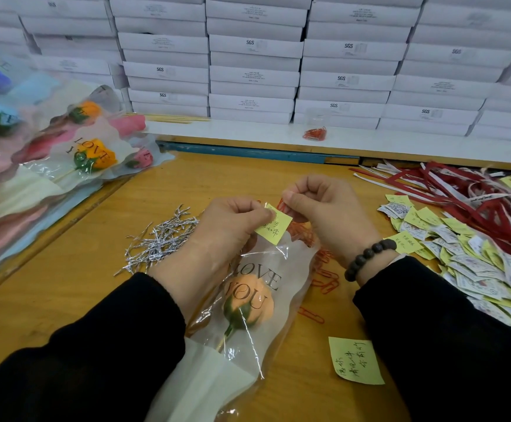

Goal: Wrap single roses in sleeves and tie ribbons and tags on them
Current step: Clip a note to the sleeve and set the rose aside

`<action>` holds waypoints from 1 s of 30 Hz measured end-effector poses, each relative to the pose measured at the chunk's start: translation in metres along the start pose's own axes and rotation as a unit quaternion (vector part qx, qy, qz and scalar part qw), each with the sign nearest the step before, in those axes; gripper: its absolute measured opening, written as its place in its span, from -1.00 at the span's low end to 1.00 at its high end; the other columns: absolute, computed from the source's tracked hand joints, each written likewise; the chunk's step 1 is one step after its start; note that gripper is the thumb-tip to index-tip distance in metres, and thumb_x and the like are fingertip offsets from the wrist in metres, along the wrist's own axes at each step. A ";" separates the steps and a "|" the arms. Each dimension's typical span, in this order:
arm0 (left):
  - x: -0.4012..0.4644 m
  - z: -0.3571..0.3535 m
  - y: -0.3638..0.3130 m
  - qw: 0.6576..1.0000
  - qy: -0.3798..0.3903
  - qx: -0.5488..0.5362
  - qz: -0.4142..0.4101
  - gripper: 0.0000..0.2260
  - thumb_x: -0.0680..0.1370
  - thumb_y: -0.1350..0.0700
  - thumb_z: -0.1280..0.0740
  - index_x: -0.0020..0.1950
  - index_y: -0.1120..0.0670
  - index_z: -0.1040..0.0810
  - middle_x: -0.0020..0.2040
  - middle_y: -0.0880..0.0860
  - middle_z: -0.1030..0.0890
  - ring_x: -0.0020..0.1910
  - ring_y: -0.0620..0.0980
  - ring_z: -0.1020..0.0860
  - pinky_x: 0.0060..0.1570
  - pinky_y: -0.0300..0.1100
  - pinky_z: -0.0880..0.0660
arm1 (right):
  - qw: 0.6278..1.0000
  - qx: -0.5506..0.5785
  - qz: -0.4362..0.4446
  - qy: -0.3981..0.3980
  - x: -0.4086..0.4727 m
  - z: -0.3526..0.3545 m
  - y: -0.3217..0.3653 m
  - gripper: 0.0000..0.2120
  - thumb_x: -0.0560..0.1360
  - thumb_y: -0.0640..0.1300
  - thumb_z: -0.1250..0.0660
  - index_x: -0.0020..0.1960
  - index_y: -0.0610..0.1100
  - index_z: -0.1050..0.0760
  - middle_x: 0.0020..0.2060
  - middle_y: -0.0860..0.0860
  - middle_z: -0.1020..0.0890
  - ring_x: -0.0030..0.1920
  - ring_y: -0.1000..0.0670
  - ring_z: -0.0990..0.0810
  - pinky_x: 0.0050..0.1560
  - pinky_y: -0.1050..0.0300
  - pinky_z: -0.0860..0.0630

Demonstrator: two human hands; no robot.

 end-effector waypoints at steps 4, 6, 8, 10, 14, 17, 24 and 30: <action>-0.001 0.000 0.001 1.000 0.004 -0.010 0.007 -0.84 0.48 0.24 -0.36 -0.30 0.23 -0.56 -0.48 0.04 -0.55 -0.59 -0.15 -0.35 -0.58 -0.38 -0.26 | 1.000 0.017 -0.019 0.000 0.000 0.001 -0.003 -0.90 0.50 -0.21 -0.32 -0.19 -0.18 -0.51 -0.35 -0.04 -0.62 -0.44 0.21 -0.57 -0.45 0.36 -0.48; 0.000 0.000 0.001 1.000 -0.001 -0.014 0.010 -0.85 0.48 0.24 -0.36 -0.28 0.25 -0.57 -0.47 0.06 -0.54 -0.58 -0.14 -0.34 -0.57 -0.37 -0.26 | 1.000 0.024 -0.020 -0.002 0.000 0.002 -0.004 -0.90 0.49 -0.22 -0.33 -0.20 -0.18 -0.52 -0.35 -0.04 -0.62 -0.43 0.21 -0.57 -0.45 0.36 -0.47; 0.001 0.001 0.001 1.000 -0.004 -0.009 0.013 -0.85 0.48 0.24 -0.36 -0.29 0.24 -0.58 -0.45 0.07 -0.55 -0.56 -0.12 -0.35 -0.56 -0.36 -0.27 | 0.999 0.024 -0.020 0.002 0.000 0.002 -0.004 -0.90 0.49 -0.21 -0.33 -0.21 -0.18 -0.52 -0.35 -0.04 -0.63 -0.42 0.19 -0.57 -0.43 0.36 -0.48; 0.001 0.001 0.002 1.000 -0.003 -0.003 0.018 -0.83 0.49 0.23 -0.37 -0.31 0.21 -0.58 -0.44 0.07 -0.55 -0.56 -0.12 -0.36 -0.55 -0.36 -0.29 | 0.999 0.022 -0.023 0.006 0.000 0.002 -0.005 -0.91 0.48 -0.21 -0.34 -0.20 -0.18 -0.53 -0.34 -0.04 -0.63 -0.41 0.18 -0.57 -0.41 0.36 -0.49; 0.002 0.003 0.003 1.000 -0.011 0.000 0.021 -0.85 0.48 0.23 -0.38 -0.29 0.22 -0.60 -0.39 0.12 -0.57 -0.55 -0.12 -0.37 -0.56 -0.36 -0.30 | 1.000 0.014 -0.020 0.011 -0.001 0.001 -0.004 -0.93 0.48 -0.20 -0.34 -0.19 -0.15 -0.52 -0.35 -0.01 -0.62 -0.42 0.18 -0.58 -0.42 0.32 -0.52; 0.001 0.002 0.003 1.000 -0.008 0.003 0.018 -0.87 0.47 0.22 -0.40 -0.28 0.19 -0.62 -0.40 0.09 -0.59 -0.58 -0.16 -0.39 -0.55 -0.36 -0.33 | 0.999 0.018 -0.026 0.008 -0.002 0.002 -0.004 -0.92 0.49 -0.21 -0.33 -0.19 -0.14 -0.50 -0.37 0.01 -0.60 -0.44 0.17 -0.56 -0.41 0.23 -0.57; 0.002 0.002 0.002 1.000 0.000 0.002 0.005 -0.87 0.45 0.23 -0.40 -0.31 0.16 -0.62 -0.47 0.04 -0.55 -0.58 -0.15 -0.37 -0.57 -0.35 -0.31 | 0.997 0.070 -0.030 0.003 -0.003 0.002 -0.006 -0.91 0.45 -0.27 -0.36 -0.22 -0.15 -0.52 -0.40 0.03 -0.62 -0.43 0.16 -0.57 -0.38 0.33 -0.52; 0.000 0.003 0.001 1.000 -0.004 -0.004 -0.001 -0.86 0.45 0.24 -0.40 -0.31 0.19 -0.61 -0.43 0.07 -0.56 -0.58 -0.15 -0.36 -0.56 -0.37 -0.30 | 0.999 0.026 -0.009 -0.034 -0.003 -0.002 -0.002 -0.90 0.48 -0.24 -0.35 -0.21 -0.14 -0.48 -0.36 -0.03 -0.59 -0.48 0.19 -0.52 -0.46 0.30 -0.52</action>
Point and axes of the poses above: each hand's wrist, its own x-axis towards the middle knuckle, its own z-axis out of the back of the hand, y = z × x, the point moved 5 cm from there along x, towards the middle knuckle
